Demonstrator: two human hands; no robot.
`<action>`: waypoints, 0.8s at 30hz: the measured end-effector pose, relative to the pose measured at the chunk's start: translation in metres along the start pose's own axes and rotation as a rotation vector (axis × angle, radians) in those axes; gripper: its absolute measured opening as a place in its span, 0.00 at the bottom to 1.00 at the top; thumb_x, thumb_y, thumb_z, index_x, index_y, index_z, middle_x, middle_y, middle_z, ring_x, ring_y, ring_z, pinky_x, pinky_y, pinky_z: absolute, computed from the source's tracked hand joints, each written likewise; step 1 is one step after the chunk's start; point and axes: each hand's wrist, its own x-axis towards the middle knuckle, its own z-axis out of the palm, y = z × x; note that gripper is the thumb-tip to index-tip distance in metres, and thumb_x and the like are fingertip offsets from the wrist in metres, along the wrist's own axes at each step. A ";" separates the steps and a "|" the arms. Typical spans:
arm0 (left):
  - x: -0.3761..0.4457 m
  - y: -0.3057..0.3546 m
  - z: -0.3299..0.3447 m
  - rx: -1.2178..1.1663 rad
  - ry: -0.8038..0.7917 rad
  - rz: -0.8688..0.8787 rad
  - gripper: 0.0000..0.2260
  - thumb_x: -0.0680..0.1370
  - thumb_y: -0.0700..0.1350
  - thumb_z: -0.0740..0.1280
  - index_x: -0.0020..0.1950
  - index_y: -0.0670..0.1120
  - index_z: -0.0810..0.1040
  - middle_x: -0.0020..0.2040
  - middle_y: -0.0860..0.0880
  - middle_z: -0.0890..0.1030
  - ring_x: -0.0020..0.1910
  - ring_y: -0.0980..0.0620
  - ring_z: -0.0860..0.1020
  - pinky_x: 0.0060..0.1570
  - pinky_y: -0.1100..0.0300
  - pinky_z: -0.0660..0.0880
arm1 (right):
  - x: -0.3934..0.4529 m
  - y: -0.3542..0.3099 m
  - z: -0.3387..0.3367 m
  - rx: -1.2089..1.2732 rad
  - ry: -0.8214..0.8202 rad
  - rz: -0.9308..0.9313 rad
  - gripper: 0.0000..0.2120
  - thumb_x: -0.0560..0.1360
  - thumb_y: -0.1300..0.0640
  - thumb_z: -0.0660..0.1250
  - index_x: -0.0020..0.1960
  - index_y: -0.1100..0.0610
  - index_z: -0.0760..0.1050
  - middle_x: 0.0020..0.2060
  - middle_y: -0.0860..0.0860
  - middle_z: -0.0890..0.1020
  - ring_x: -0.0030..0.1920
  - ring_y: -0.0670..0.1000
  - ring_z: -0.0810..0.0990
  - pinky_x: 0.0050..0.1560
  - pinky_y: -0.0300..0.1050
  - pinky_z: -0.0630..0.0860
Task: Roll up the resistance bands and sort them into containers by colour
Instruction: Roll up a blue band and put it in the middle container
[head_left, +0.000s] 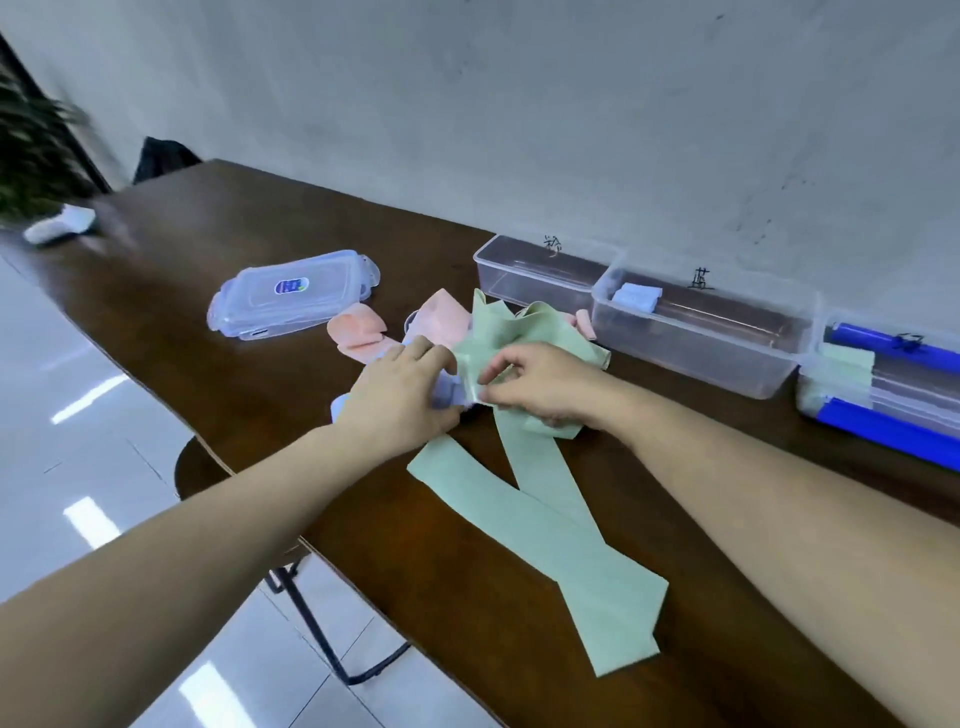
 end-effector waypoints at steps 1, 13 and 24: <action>-0.004 -0.010 0.000 0.021 0.001 -0.011 0.21 0.70 0.54 0.74 0.58 0.48 0.75 0.55 0.49 0.74 0.51 0.46 0.74 0.44 0.55 0.69 | 0.003 -0.004 0.005 -0.004 -0.007 -0.010 0.06 0.77 0.55 0.71 0.53 0.51 0.79 0.34 0.49 0.78 0.23 0.45 0.67 0.24 0.38 0.62; 0.004 -0.082 0.015 -0.050 -0.070 -0.015 0.19 0.72 0.58 0.71 0.62 0.58 0.76 0.60 0.57 0.76 0.62 0.51 0.72 0.54 0.53 0.64 | 0.055 -0.030 0.045 -0.309 0.083 -0.018 0.25 0.71 0.49 0.77 0.66 0.50 0.76 0.51 0.48 0.80 0.50 0.48 0.80 0.51 0.38 0.75; 0.035 -0.059 -0.010 -0.865 0.028 -0.018 0.08 0.78 0.39 0.65 0.50 0.52 0.78 0.44 0.54 0.82 0.40 0.61 0.78 0.41 0.67 0.73 | 0.037 -0.036 0.028 0.260 0.307 -0.028 0.04 0.74 0.57 0.76 0.45 0.55 0.81 0.42 0.46 0.84 0.45 0.41 0.80 0.54 0.37 0.75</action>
